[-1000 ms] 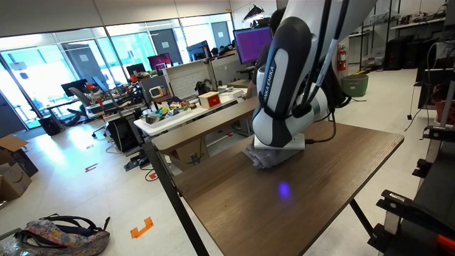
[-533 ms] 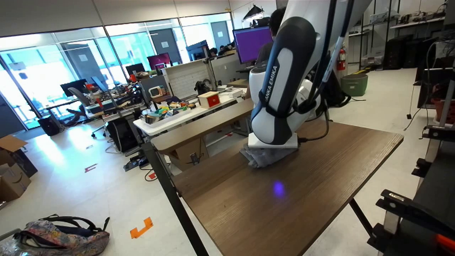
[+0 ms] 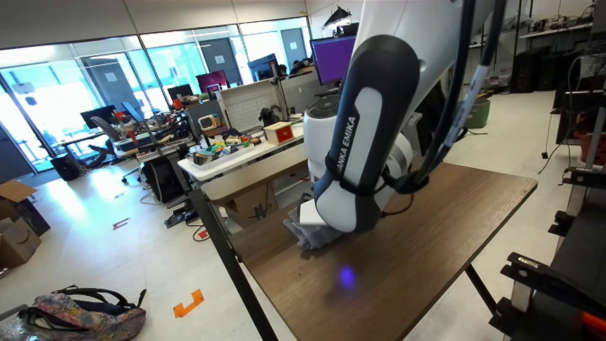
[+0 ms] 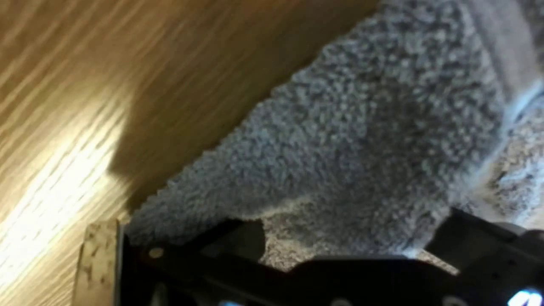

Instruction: Move the plush toy and wipe the table with the cloth

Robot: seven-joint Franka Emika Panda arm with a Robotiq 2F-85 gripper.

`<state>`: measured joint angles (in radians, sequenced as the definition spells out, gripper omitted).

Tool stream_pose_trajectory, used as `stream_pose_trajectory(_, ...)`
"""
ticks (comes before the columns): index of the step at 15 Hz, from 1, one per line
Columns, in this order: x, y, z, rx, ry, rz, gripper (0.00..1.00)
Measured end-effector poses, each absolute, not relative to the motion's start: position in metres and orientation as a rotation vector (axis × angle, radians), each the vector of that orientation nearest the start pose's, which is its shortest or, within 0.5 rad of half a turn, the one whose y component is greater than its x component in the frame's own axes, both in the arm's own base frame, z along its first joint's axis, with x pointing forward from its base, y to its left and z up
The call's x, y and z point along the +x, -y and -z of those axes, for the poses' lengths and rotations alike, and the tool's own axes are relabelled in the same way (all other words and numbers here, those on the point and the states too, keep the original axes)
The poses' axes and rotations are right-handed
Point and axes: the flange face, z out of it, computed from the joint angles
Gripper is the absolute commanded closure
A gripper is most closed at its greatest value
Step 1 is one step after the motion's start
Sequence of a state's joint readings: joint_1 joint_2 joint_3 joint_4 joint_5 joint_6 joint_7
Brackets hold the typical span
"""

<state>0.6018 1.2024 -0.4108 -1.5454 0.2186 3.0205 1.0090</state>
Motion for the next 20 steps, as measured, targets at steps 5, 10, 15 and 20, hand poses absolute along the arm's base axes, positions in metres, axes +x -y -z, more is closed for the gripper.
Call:
stream_pose_trajectory(5, 0.647, -0.194, -0.012, -2.872, -0.904, 0.88, 0.0)
stream_pose_trajectory(10, 0.615, -0.181, -0.01, -3.022, -0.606, 0.858, 0.0)
stream_pose_trajectory(15, 0.547, -0.167, -0.014, -3.132, -0.251, 0.776, 0.0)
stream_pose_trajectory(20, 0.485, -0.162, -0.02, -3.201, 0.044, 0.611, 0.0)
